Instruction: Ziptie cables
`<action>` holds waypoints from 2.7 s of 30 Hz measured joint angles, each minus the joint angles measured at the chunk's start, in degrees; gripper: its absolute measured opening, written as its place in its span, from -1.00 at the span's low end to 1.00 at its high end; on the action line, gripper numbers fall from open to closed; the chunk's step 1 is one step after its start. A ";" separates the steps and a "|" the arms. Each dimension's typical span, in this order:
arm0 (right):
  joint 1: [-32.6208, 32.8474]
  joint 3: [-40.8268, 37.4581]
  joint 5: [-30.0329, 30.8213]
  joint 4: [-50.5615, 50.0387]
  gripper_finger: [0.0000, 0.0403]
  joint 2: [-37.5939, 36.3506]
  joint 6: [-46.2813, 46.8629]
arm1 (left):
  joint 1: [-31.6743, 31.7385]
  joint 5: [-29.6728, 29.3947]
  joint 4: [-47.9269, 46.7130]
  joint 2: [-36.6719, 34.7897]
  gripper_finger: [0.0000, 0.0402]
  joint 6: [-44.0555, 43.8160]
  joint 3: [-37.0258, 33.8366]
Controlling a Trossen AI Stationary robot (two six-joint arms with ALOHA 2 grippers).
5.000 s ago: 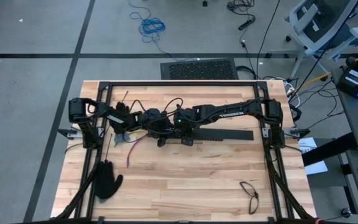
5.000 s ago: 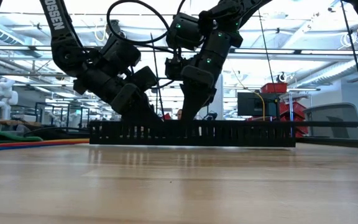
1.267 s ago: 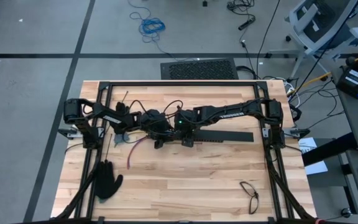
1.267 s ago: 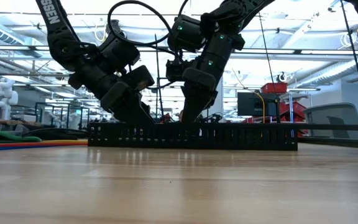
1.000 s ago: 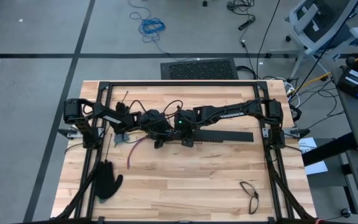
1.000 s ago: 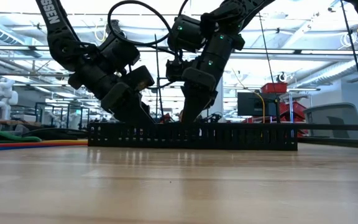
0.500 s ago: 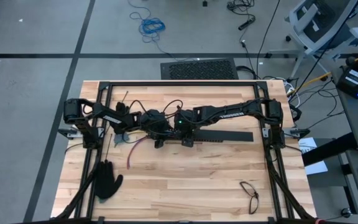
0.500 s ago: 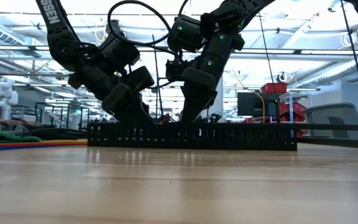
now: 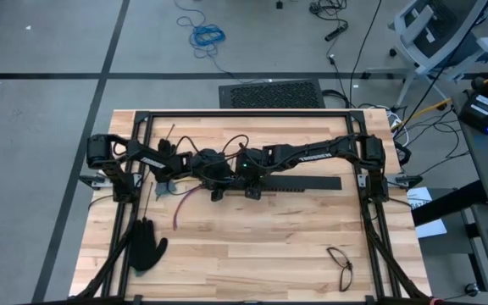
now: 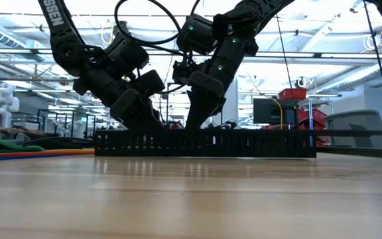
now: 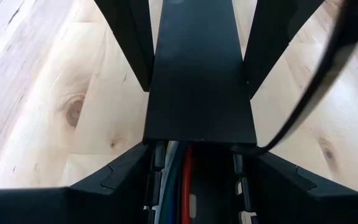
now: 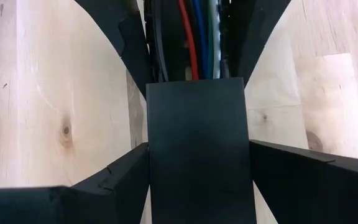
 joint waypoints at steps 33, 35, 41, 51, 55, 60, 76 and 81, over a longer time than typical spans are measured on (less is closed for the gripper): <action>0.00 0.22 0.15 -1.94 0.23 -0.17 -1.43 | 0.31 -0.07 -12.32 -0.13 0.94 -3.16 7.09; 0.00 0.22 0.15 -1.93 0.23 -0.17 -1.43 | 0.31 -0.04 -14.12 -0.13 0.90 -1.12 7.35; 0.04 0.22 0.12 -2.17 0.23 -0.17 -1.33 | 0.28 0.59 -18.19 -3.09 0.88 5.86 7.36; 0.02 0.22 0.07 -2.71 0.23 -0.17 0.03 | 0.26 1.43 -21.94 -11.69 0.88 9.94 2.59; 0.02 0.22 0.07 -3.49 0.23 -0.17 -0.23 | 0.31 1.47 -21.89 -16.02 0.88 8.71 -0.53; 0.00 0.22 0.11 -3.77 0.23 -0.17 -0.25 | 0.42 1.24 -21.99 -18.70 0.88 4.10 -2.48; 0.04 0.22 0.09 -4.47 0.23 -0.20 -0.07 | 0.37 0.02 -23.08 -18.10 0.88 1.09 -2.97; 0.04 0.22 0.07 -5.06 0.23 -0.22 0.05 | 0.37 0.02 -23.18 -18.10 0.88 1.00 -2.97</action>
